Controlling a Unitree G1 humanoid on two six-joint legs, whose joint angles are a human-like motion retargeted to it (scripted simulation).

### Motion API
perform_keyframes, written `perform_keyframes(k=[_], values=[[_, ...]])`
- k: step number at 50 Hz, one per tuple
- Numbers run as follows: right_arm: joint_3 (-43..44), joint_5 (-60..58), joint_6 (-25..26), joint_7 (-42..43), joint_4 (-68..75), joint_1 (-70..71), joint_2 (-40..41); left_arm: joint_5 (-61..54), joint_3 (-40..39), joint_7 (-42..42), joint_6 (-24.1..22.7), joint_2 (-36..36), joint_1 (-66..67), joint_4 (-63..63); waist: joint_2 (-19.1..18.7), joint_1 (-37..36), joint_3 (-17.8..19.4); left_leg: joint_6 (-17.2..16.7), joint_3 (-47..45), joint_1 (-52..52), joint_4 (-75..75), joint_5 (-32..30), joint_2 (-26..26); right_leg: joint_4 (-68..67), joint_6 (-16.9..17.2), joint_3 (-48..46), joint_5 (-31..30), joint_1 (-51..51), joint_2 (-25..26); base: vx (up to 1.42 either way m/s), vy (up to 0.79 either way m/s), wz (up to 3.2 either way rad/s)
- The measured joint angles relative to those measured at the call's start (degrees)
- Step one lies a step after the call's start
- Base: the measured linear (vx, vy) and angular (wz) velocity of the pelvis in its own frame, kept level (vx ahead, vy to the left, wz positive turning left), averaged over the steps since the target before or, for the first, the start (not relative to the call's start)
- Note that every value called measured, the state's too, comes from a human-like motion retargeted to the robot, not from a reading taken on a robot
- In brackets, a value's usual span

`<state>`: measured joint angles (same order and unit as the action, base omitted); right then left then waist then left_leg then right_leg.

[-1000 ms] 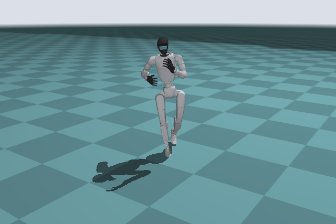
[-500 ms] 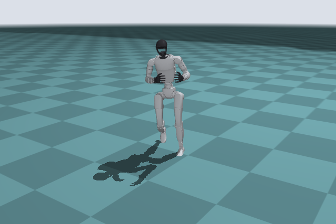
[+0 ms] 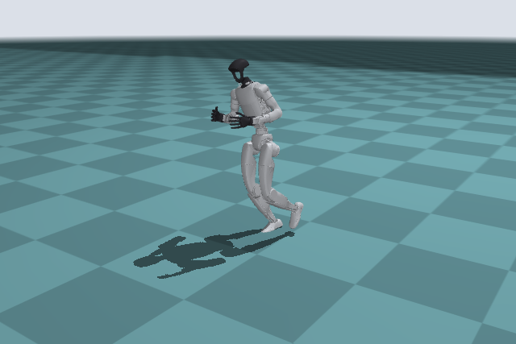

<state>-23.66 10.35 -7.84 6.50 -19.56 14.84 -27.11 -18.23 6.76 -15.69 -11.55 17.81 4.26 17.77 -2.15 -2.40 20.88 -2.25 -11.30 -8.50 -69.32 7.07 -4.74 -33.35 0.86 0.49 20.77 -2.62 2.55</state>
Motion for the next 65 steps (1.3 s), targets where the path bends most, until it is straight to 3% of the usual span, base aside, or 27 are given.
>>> perform_keyframes(k=[5, 8, 11, 13, 14, 17, 18, 20, 22, 25, 28, 30, 33, 35, 38, 40, 42, 45, 47, 50, 53, 55, 57, 59, 62, 65], values=[[-1.85, -1.66, 0.29, -1.07, -5.66, 6.34, 9.39, -9.97, -3.81, 3.78, -2.41, 3.28, 15.97, 6.10, 3.52, -13.00, -4.23, -0.85, 4.58, -3.69, 24.35, 2.25, 5.42, 11.86, 7.51, 11.50, -11.95, 5.98, -1.30, 0.74, 0.06, -1.98], [-5.39, -2.29, 0.30, -0.39, -7.42, 9.49, 13.44, -14.46, -6.09, 5.08, -3.03, 5.43, 20.18, 7.43, 5.01, -18.60, -7.08, -1.89, 3.74, -1.44, 49.28, 0.61, 4.51, 16.77, 11.63, 16.63, -20.81, 7.66, -1.40, 0.74, 0.15, -1.68], [-9.51, -0.18, 0.17, -2.66, -8.77, 12.12, 15.20, -15.12, -8.02, 6.16, -3.56, 6.83, 21.66, 8.80, 4.14, -19.09, -8.49, -5.32, 2.57, 1.63, 64.88, -1.23, 2.82, 16.40, 12.33, 19.51, -25.27, 9.88, 0.46, 0.73, 0.23, -1.12], [-11.22, 2.29, 0.38, -6.02, -9.59, 12.70, 15.23, -12.76, -7.98, 6.41, -3.20, 7.89, 19.43, 8.99, 2.44, -16.93, -7.66, -6.43, 2.91, 3.66, 66.86, -4.55, 2.05, 9.80, 9.84, 19.44, -24.29, 10.26, 2.74, 0.68, 0.27, -0.34], [-11.39, 3.70, 0.67, -7.47, -9.33, 12.65, 14.93, -10.69, -7.08, 6.07, -2.65, 8.83, 16.06, 7.97, 2.41, -15.59, -6.37, -5.08, 3.13, 4.13, 64.76, -3.77, 2.46, 3.01, 8.22, 18.49, -22.53, 8.81, 3.29, 0.63, 0.26, 0.08], [-11.14, 5.11, 1.83, -8.07, -4.70, 9.88, 14.02, -3.07, -1.11, 3.91, -0.41, 12.53, 0.45, 1.91, 5.47, -12.16, -2.38, 1.27, 3.45, 2.01, 51.53, 4.72, 5.14, -21.13, 3.44, 13.59, -17.40, -0.07, 1.55, 0.59, 0.17, 0.25], [-11.06, 4.16, 2.17, -6.94, -2.40, 7.34, 13.68, -0.64, 1.37, 3.10, 0.17, 13.74, -5.12, 0.23, 6.39, -11.31, -1.54, 1.78, 3.28, 1.40, 47.35, 7.12, 5.34, -27.14, 1.79, 11.30, -15.41, -2.92, 0.28, 0.61, 0.10, 0.13], [-9.75, 3.46, 1.86, -5.83, 0.11, 0.30, 11.87, 4.15, 6.12, 1.52, 0.30, 15.47, -16.46, -1.22, 7.02, -9.93, -0.84, 0.55, 2.75, 1.84, 42.61, 10.11, 4.61, -34.41, -1.31, 5.42, -10.18, -7.55, -3.17, 0.65, 0.07, 0.04], [-6.23, 10.05, 0.04, -7.58, -2.55, -8.58, 7.75, 7.84, 8.84, 0.87, -0.25, 14.99, -26.40, 0.42, 6.16, -8.24, -1.66, -1.49, 2.51, 4.69, 44.11, 10.03, 3.13, -33.81, -3.40, -0.48, -7.39, -10.28, -5.90, 0.70, 0.04, 0.03], [0.11, 21.00, -1.23, -11.34, -8.75, -19.67, -1.04, 7.50, 10.77, -0.88, -1.69, 10.91, -35.88, 4.21, 4.01, -3.52, -5.06, -3.20, 2.71, 9.37, 50.67, 5.70, 0.86, -21.70, -0.97, -6.77, -7.04, -11.98, -6.33, 0.74, -0.02, 0.02], [5.61, 24.23, -1.18, -12.39, -11.42, -25.73, -8.01, 2.33, 11.06, -2.09, -3.55, 7.22, -37.98, 7.47, 3.10, 2.09, -8.62, -4.96, 3.34, 13.35, 56.15, -2.04, -0.04, 1.78, 5.29, -11.52, -10.91, -9.25, -5.90, 0.80, -0.13, -0.12], [8.84, 24.99, -1.56, -12.10, -12.18, -28.48, -10.02, 0.06, 11.18, -1.17, -4.36, 6.51, -36.89, 9.08, 4.37, 4.44, -10.12, -6.55, 3.82, 16.20, 57.05, -6.62, 0.83, 13.71, 11.33, -15.28, -12.30, -7.09, -7.32, 0.84, -0.22, -0.39], [9.60, 21.53, -1.06, -11.29, -11.42, -27.07, -9.72, 1.38, 8.93, 0.01, -3.11, 6.97, -32.66, 10.61, 5.49, 5.34, -10.14, -5.98, 4.09, 15.41, 47.20, -11.49, 1.64, 27.13, 12.32, -13.87, -17.44, -2.69, -6.15, 0.80, -0.25, -0.94], [8.69, 18.35, -0.83, -10.47, -10.02, -23.96, -8.79, 2.53, 7.12, 0.97, -1.91, 7.87, -27.91, 10.68, 5.21, 3.69, -9.46, -4.90, 3.60, 12.47, 34.36, -13.30, 0.66, 25.76, 8.83, -11.17, -18.41, -1.13, -4.55, 0.78, -0.20, -1.65], [4.44, 13.48, -1.53, -4.94, -3.87, -14.86, -5.82, 2.58, 5.14, -1.48, -0.59, 7.01, -18.91, 6.06, 1.94, -0.44, -7.06, -3.41, 5.52, 5.49, 13.08, -12.07, -2.15, 12.87, 1.24, -6.52, -7.10, -1.78, -0.34, 0.75, -0.09, -1.87], [1.34, 7.95, -2.10, 0.90, 0.60, -7.68, -2.44, 1.71, 4.32, -4.25, -0.27, 4.19, -12.01, 1.21, 0.92, -3.37, -4.93, -1.47, 8.06, 0.76, 3.41, -5.28, -0.97, 4.94, 0.04, -3.65, -1.89, -2.30, 0.89, 0.75, -0.01, -1.68], [-0.40, 2.36, -2.44, 3.60, 1.73, -1.28, 2.03, 1.24, 2.92, -4.76, -1.09, 1.80, -4.54, -1.32, 1.75, -6.62, -3.24, 0.33, 10.01, -3.60, 1.13, -0.38, 1.73, 2.78, 2.26, -0.82, -0.78, -0.99, 0.79, 0.77, -0.02, -1.43], [-1.67, -1.50, -2.35, 3.09, -0.76, 5.70, 9.65, 0.20, 0.80, -3.22, -3.59, 2.41, 6.26, 0.47, 5.86, -13.12, -2.85, 3.51, 10.02, -9.33, 8.31, 5.04, 5.28, 6.85, 6.71, 3.17, -3.68, 2.47, -0.95, 0.82, -0.04, -1.26], [-3.03, -2.43, -2.13, 3.98, -2.55, 9.15, 13.80, -1.57, -0.39, -2.38, -4.73, 4.57, 11.62, 2.24, 9.01, -18.09, -3.69, 4.16, 8.42, -10.67, 21.17, 5.65, 6.96, 11.38, 9.32, 5.55, -8.53, 4.67, -2.36, 0.88, 0.01, -1.23], [-6.29, -2.20, -1.53, 2.70, -3.75, 13.46, 17.10, -4.44, -2.87, -0.67, -5.04, 7.03, 17.08, 3.02, 11.05, -23.17, -5.06, 1.91, 3.94, -7.97, 46.74, 2.65, 7.12, 17.70, 13.28, 9.21, -18.79, 8.73, -2.05, 0.95, 0.09, -0.98], [-10.15, -0.02, -0.23, -3.45, -4.05, 14.88, 16.87, -6.35, -6.47, 3.41, -3.64, 6.34, 20.29, 1.77, 7.89, -22.15, -4.77, -3.27, -0.86, -1.29, 64.62, -1.84, 6.76, 21.81, 14.13, 13.20, -28.61, 16.33, 1.66, 0.98, 0.18, -0.16], [-11.77, 1.15, 0.69, -7.11, -4.52, 13.81, 15.13, -5.86, -7.61, 4.55, -1.76, 5.30, 20.42, 0.08, 4.68, -19.12, -3.37, -3.23, 1.67, 2.86, 66.13, -4.73, 6.82, 18.42, 12.56, 15.80, -31.24, 19.80, 4.71, 0.94, 0.24, 0.66], [-11.79, 2.62, 1.87, -9.25, -3.68, 12.03, 13.03, -2.93, -6.96, 3.05, 0.66, 4.99, 16.08, -2.49, 3.30, -16.41, -0.17, 1.89, 4.13, 4.81, 57.68, 1.30, 6.53, 2.77, 9.02, 13.81, -29.11, 16.49, 5.83, 0.85, 0.17, 0.66], [-11.11, -0.17, 2.67, -8.10, -0.92, 9.07, 11.71, 1.21, -4.03, 0.45, 1.31, 5.57, 9.26, -4.80, 5.00, -16.17, 0.04, 4.07, 3.70, 1.90, 46.88, 7.78, 6.98, -17.61, 4.28, 6.86, -23.38, 5.50, 0.76, 0.80, 0.13, -0.14], [-7.64, -7.17, 2.35, -4.57, 1.14, 0.63, 9.45, 5.40, -0.30, -1.34, 0.30, 8.09, -1.76, -4.67, 7.06, -15.55, -1.91, 2.52, 2.17, 2.09, 41.96, 13.07, 7.64, -33.49, -3.69, -2.55, -14.28, -7.94, -10.93, 0.83, 0.17, -0.11], [-0.88, 2.43, -0.32, -6.38, -3.15, -10.43, 5.51, 6.32, 1.12, -0.93, -0.19, 8.87, -12.24, -2.49, 4.97, -9.54, -3.92, -0.28, 6.15, 6.98, 45.65, 11.67, 7.48, -27.76, -3.84, -5.32, -10.55, -12.44, -11.15, 0.85, 0.18, 1.20]])
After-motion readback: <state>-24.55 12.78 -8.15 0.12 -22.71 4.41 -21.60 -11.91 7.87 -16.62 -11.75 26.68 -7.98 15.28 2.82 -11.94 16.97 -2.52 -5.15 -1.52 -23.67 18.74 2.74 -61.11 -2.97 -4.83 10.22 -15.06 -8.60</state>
